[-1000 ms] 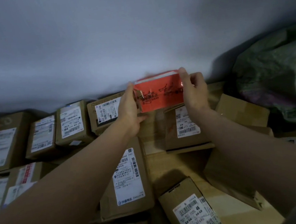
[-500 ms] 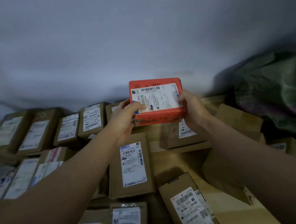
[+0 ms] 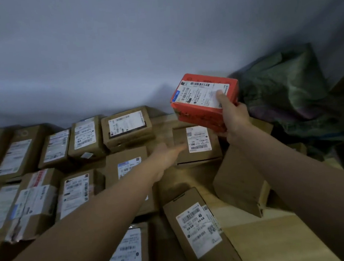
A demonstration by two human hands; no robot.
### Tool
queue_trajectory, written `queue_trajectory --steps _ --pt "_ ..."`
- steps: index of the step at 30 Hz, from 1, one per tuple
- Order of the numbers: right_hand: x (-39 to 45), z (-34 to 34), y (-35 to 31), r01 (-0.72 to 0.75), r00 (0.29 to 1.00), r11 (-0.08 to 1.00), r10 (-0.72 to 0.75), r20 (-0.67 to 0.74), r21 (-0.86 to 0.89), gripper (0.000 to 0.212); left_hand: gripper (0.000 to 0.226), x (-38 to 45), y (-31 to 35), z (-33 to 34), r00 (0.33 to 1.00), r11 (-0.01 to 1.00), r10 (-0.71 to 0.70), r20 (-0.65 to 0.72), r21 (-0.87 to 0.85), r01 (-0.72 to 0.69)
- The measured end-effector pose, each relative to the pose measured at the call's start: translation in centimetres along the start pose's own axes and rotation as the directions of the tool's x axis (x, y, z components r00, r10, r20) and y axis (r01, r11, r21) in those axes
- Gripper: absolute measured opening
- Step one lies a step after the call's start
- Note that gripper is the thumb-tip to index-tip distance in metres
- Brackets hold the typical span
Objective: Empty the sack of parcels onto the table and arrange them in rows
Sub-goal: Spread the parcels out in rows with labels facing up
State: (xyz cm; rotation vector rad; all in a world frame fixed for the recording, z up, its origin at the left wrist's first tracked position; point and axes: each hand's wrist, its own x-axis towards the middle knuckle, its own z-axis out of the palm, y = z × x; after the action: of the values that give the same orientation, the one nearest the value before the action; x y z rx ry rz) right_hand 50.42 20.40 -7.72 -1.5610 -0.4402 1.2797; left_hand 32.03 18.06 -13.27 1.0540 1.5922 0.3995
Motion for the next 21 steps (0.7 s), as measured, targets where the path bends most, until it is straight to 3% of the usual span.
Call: queue_trajectory --steps 2,3,6,9,11,12,15,18,21 --pt "0.6 -1.3 0.2 -0.014 0.999 0.999 0.013 -0.037 -0.045 0.072 0.049 1.2 -0.5 1.8 0.999 0.996 0.050 0.021 0.076 -0.051" --pt "1.0 -1.9 0.4 -0.024 0.998 0.998 0.020 -0.059 -0.065 0.072 0.050 1.9 -0.8 2.4 0.996 0.985 0.090 0.019 0.144 -0.092" --pt "2.1 -3.0 1.0 -0.052 0.994 0.996 0.044 -0.104 -0.079 0.070 0.094 4.3 -1.6 3.2 0.979 0.872 0.204 -0.014 0.457 -0.175" --pt "2.9 -3.5 1.2 -0.082 0.991 0.995 0.077 -0.106 -0.052 0.073 0.115 6.3 -1.1 3.4 0.952 0.631 0.297 0.070 0.734 -0.251" --pt "3.5 -3.5 1.2 -0.090 0.991 0.995 0.084 -0.107 -0.051 0.075 0.105 7.4 -0.5 3.8 0.928 0.429 0.321 0.191 0.844 -0.322" --pt "3.8 -3.4 1.2 -0.092 0.991 0.995 0.086 -0.105 -0.047 0.075 0.097 7.7 -0.3 4.1 0.930 0.377 0.282 0.235 0.865 -0.333" --pt "4.9 -3.2 1.2 -0.087 0.992 0.994 0.081 -0.094 -0.060 0.076 0.080 7.6 -0.7 4.9 0.939 0.307 0.178 0.294 0.890 -0.336" --pt "5.7 -2.4 1.2 -0.075 0.994 0.992 0.067 -0.083 -0.106 0.082 0.061 5.6 -1.1 4.5 0.923 0.277 0.245 0.297 0.891 -0.360" --pt "6.3 -0.8 1.4 -0.061 0.997 0.990 0.054 -0.057 -0.123 0.072 0.046 3.8 -1.7 4.0 0.925 0.257 0.245 0.289 0.901 -0.349"
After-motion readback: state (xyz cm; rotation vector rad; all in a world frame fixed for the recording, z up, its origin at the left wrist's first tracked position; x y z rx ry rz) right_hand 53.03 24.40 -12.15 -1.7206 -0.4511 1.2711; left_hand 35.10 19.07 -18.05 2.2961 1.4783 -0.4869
